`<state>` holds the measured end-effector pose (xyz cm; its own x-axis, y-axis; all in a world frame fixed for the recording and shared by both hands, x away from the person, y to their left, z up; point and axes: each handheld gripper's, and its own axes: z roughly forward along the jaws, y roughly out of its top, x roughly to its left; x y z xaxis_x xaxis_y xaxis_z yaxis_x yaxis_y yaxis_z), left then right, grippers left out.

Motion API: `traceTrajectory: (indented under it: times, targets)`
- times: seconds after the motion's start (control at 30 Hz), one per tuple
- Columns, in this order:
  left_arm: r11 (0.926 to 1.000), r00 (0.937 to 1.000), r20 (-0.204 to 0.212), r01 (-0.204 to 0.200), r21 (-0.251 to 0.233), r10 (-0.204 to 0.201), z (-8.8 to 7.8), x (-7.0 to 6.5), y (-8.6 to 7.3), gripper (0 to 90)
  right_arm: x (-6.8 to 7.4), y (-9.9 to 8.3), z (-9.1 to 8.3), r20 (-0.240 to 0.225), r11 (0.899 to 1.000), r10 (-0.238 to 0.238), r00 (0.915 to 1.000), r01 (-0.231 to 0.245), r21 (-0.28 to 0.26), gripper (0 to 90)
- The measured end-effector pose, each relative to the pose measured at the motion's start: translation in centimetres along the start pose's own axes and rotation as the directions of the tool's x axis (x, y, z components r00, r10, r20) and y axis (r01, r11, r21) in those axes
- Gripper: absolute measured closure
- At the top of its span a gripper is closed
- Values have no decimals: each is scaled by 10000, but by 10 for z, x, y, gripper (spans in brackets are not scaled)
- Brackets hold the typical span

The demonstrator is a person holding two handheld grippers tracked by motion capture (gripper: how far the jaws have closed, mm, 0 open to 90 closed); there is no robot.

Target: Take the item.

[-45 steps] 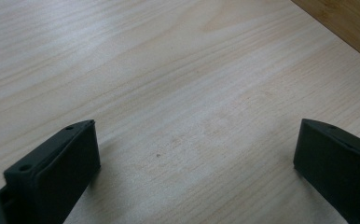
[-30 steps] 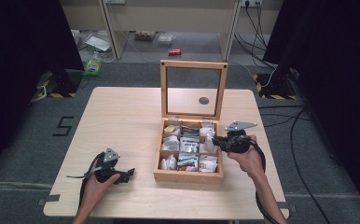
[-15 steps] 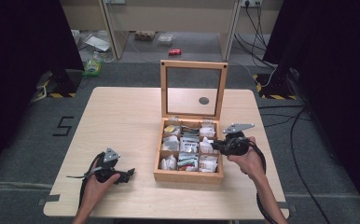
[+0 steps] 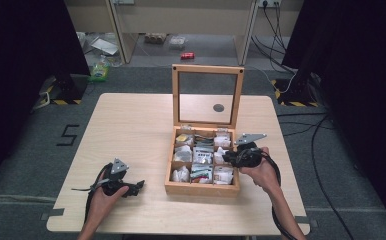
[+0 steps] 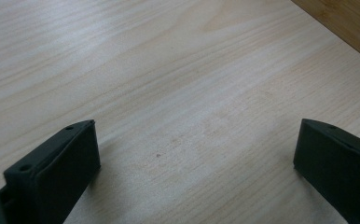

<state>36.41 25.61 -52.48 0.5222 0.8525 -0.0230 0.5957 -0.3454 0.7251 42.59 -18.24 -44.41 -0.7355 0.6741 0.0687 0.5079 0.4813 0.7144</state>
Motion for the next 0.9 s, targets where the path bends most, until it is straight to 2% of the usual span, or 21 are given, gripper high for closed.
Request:
traceTrajectory:
  times: [0.2, 0.3, 0.43, 0.7, 0.9]
  targets:
    - [10000, 10000, 0, 0, 0, 0, 0, 0, 0, 0, 1, 0, 3, -81, 9998, -159, 9998, 160, 95, 833]
    - [10000, 10000, -1, -1, 0, 1, 0, 0, 0, 0, 1, 0, 1, -105, 9999, -169, 9998, 169, -23, 877]
    - [10000, 10000, 0, 0, 1, 0, 0, 0, 0, 0, 2, 3, -4, -183, 9996, -198, 9996, 194, -221, 891]
    - [10000, 10000, 0, 0, 1, 0, 0, 0, 0, 0, -1, 10, -22, 116, 9942, -182, 9998, 193, -1062, 896]
    - [10000, 10000, 1, -1, 1, 1, 0, 0, 0, 0, -6, 14, -42, 252, 9838, 71, 9997, -25, -1791, 897]
